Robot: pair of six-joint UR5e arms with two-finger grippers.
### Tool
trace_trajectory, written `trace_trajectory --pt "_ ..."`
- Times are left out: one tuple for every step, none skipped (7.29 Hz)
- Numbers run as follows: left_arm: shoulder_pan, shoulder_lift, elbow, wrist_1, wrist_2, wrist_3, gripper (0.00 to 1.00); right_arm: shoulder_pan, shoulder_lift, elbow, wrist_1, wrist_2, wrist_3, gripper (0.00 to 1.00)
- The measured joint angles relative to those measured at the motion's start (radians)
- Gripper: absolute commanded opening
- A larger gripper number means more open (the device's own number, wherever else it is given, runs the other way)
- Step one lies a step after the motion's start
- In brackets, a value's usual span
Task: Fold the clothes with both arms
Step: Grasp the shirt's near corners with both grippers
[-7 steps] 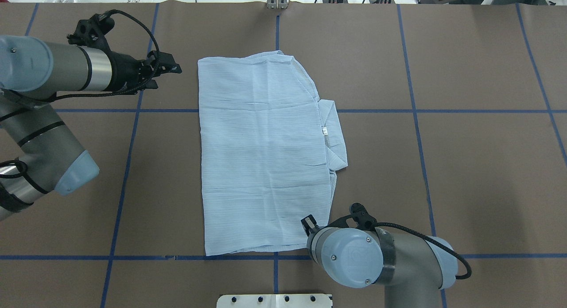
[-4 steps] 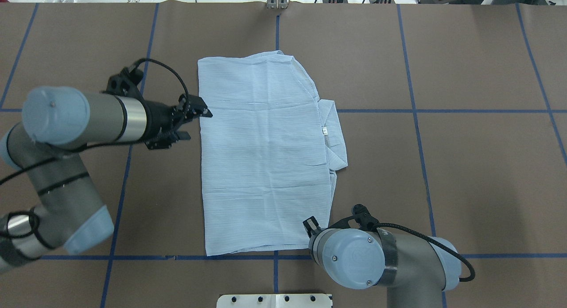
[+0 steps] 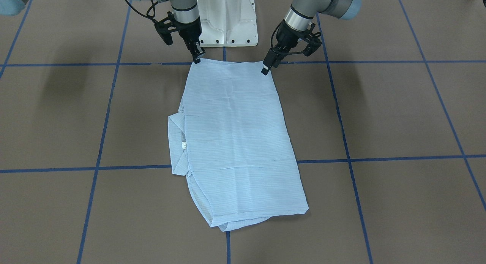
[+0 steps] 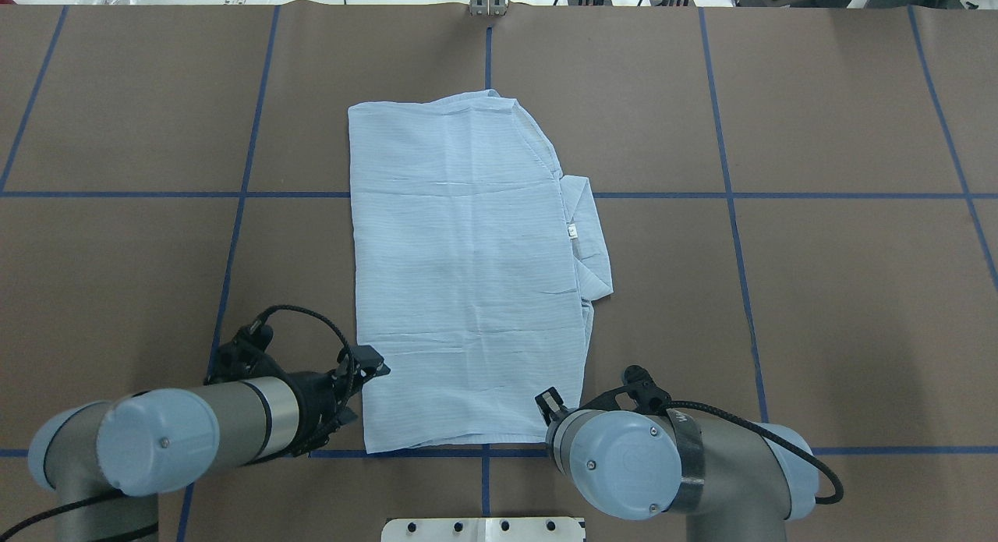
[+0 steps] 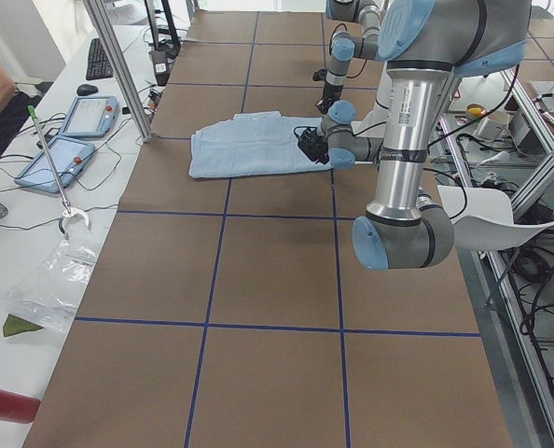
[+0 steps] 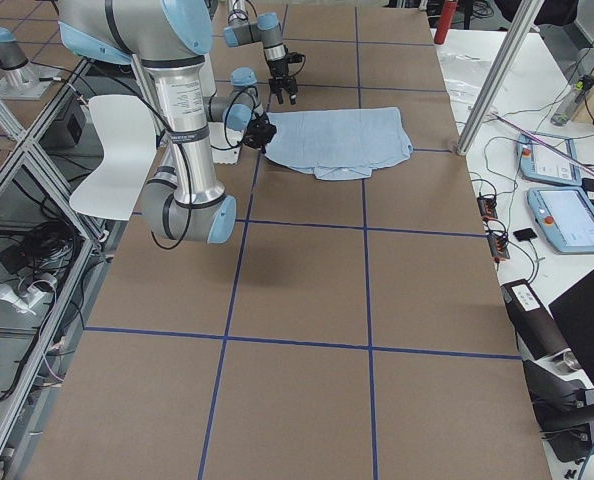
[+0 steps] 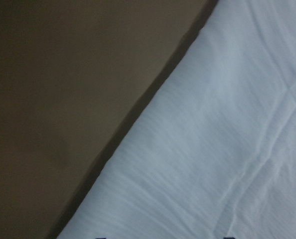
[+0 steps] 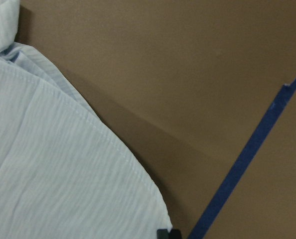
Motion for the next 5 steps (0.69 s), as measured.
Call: trace_trajectory --pt "0.045 0.005 0.002 0.02 0.023 -0.042 0.77 0.0 -0.001 0.001 0.0 0.0 -0.001 0.0" --pt "0.074 0.004 0.003 0.04 0.032 -0.069 0.74 0.001 -0.001 0.002 0.0 0.0 -0.002 0.0" --pt "0.088 0.003 0.004 0.051 0.034 -0.081 0.65 0.001 -0.001 0.004 0.0 0.0 -0.003 0.0" --pt "0.094 0.002 0.006 0.056 0.035 -0.085 0.47 0.001 0.0 0.004 0.0 0.0 -0.003 0.0" --pt "0.096 0.001 0.006 0.058 0.035 -0.087 0.2 0.001 -0.001 0.004 0.0 0.0 -0.003 0.0"
